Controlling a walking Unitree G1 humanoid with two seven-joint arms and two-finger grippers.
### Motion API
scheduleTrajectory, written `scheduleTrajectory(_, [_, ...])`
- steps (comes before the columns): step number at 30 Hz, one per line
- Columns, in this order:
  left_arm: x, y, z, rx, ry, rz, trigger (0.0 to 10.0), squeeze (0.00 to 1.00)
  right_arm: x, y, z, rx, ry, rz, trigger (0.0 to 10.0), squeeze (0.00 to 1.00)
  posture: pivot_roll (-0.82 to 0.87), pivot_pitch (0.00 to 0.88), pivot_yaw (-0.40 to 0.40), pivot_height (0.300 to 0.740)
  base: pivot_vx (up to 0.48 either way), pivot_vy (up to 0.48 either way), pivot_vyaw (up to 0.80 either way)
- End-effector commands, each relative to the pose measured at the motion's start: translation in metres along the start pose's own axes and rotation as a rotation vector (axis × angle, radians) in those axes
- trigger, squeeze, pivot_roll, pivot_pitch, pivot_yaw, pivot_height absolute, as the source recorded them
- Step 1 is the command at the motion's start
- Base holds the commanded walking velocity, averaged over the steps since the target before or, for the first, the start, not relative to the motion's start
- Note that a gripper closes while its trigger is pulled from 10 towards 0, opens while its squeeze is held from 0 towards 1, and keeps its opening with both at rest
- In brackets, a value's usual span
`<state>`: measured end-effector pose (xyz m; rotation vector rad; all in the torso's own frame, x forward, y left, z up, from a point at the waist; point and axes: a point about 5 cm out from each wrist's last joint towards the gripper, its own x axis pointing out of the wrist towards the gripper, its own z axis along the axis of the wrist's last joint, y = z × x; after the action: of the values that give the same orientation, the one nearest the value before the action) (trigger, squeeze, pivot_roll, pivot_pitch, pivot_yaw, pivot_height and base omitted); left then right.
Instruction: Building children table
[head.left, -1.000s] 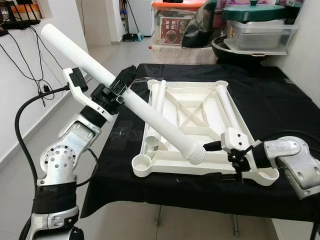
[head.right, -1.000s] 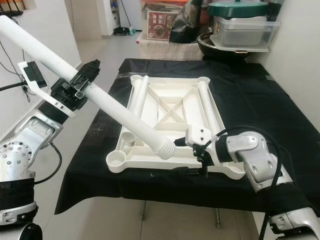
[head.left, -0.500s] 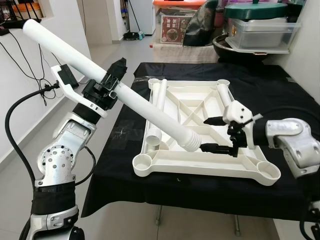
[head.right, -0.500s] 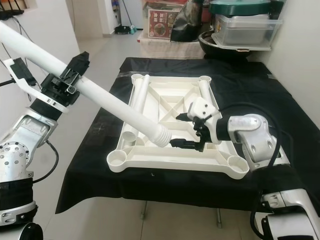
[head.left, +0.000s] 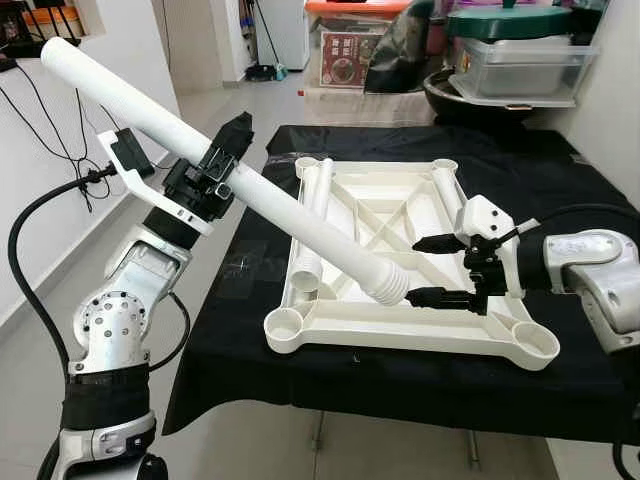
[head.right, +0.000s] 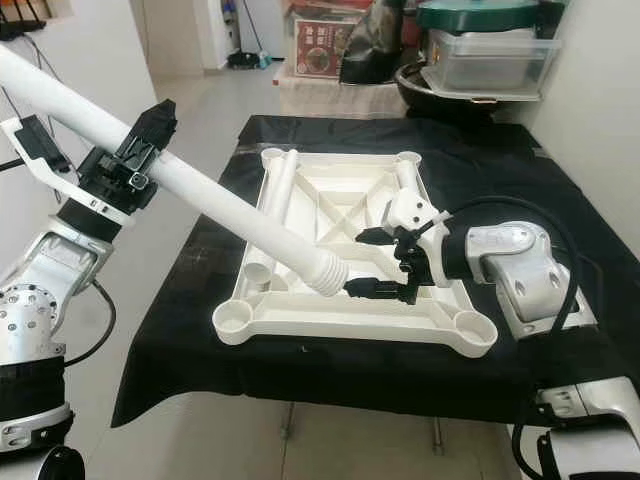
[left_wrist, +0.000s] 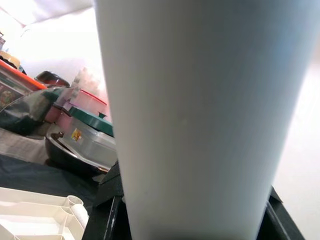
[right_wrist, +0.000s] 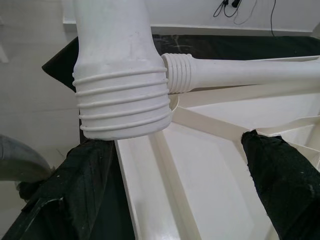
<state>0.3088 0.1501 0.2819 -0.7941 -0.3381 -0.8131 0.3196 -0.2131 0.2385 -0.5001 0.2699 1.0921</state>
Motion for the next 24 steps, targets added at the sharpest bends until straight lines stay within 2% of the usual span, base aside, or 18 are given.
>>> scheduleTrajectory(1, [0.0,0.006,-0.023,-0.013,0.122,0.04,10.0,0.0,0.004,0.006,0.026,-0.073,-0.127,0.068,10.0,1.0,-0.05,0.0,0.009,0.74,0.0,0.0,0.0])
scheduleTrajectory(10, [-0.001,0.005,-0.021,-0.012,0.112,0.036,10.0,0.0,0.0,0.009,0.008,-0.099,-0.036,0.097,10.0,1.0,-0.05,0.0,0.006,0.74,0.0,0.0,0.0])
scheduleTrajectory(11, [-0.001,0.005,-0.021,-0.015,0.109,0.035,10.0,0.0,0.0,0.01,-0.002,-0.138,0.029,0.098,10.0,1.0,-0.05,0.0,0.006,0.74,0.0,0.0,0.0])
scheduleTrajectory(12, [-0.001,0.005,-0.021,-0.015,0.109,0.035,10.0,0.0,0.0,0.01,-0.002,-0.138,0.029,0.098,10.0,1.0,-0.05,0.0,0.006,0.74,0.0,0.0,0.0])
scheduleTrajectory(14, [0.0,0.005,-0.021,-0.018,0.105,0.034,10.0,0.0,0.0,0.011,-0.021,-0.204,0.16,0.083,10.0,1.0,-0.05,0.0,0.007,0.74,0.0,0.0,0.0])
scheduleTrajectory(20, [0.0,0.005,-0.022,-0.018,0.106,0.034,10.0,0.0,0.003,0.013,-0.029,-0.193,0.187,0.087,10.0,1.0,-0.05,0.0,0.008,0.74,0.0,0.0,0.0])
scheduleTrajectory(24, [-0.001,0.006,-0.022,-0.017,0.108,0.036,10.0,0.0,0.003,0.015,-0.028,-0.157,0.16,0.092,10.0,1.0,-0.05,0.0,0.013,0.74,0.0,0.0,0.0])
